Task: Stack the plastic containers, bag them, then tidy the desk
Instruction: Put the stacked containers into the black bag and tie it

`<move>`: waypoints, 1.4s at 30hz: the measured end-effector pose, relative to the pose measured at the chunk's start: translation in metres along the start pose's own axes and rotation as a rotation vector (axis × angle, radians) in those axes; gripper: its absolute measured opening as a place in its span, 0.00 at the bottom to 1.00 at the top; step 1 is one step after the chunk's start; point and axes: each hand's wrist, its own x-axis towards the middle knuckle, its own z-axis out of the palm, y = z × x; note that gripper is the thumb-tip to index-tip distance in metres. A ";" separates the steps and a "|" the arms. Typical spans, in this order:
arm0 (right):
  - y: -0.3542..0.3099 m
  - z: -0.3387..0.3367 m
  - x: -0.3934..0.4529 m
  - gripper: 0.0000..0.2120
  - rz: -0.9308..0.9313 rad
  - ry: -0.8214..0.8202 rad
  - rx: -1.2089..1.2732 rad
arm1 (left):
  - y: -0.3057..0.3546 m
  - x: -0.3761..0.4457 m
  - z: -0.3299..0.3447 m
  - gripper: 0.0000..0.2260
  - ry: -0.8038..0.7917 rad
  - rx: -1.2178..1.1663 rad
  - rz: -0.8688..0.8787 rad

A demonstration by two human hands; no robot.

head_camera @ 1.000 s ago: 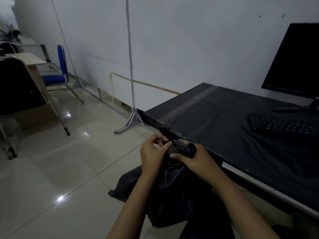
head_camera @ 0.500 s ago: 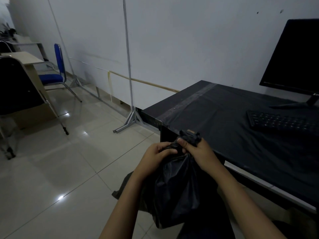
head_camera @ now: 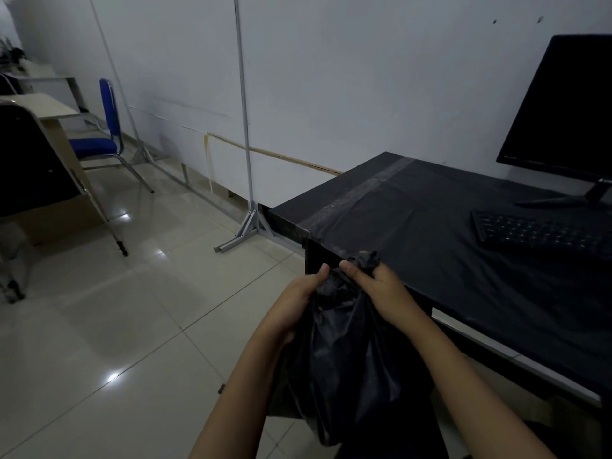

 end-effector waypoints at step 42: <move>-0.025 0.040 -0.004 0.21 0.234 0.050 0.638 | 0.012 -0.011 -0.013 0.10 0.157 -0.053 0.311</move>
